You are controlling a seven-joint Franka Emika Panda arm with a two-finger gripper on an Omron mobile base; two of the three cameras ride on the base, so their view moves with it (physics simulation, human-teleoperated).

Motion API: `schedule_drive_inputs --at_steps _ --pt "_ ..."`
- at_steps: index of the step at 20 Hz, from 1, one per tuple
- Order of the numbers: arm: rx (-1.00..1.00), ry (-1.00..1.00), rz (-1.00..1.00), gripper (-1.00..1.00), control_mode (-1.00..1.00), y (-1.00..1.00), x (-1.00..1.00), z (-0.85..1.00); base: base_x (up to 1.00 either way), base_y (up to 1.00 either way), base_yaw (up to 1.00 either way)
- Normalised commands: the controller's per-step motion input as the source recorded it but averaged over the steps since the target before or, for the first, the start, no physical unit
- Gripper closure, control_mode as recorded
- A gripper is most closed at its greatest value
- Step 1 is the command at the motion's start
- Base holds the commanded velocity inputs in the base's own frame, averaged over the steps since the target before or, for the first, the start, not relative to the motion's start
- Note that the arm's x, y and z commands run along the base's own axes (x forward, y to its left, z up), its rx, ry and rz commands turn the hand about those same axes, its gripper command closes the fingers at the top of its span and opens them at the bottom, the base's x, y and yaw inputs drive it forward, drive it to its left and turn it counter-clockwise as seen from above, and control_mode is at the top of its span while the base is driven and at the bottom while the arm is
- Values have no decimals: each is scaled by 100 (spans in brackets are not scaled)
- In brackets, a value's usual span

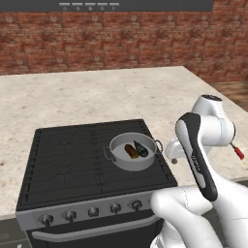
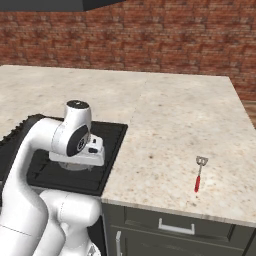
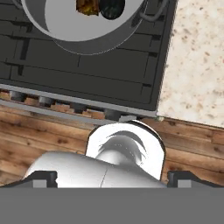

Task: Put the sweet potato and eggplant in the pot. Retrieve the spatula and lightly stir the vegetables in the pot.

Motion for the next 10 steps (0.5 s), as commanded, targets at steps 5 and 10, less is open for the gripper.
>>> schedule_drive_inputs --at_steps 5,10 --pt "0 0 0 -100 -100 -63 -5 5 0 0 0" --pt "0 1 -6 -100 -100 -86 -2 5 0 0 0"
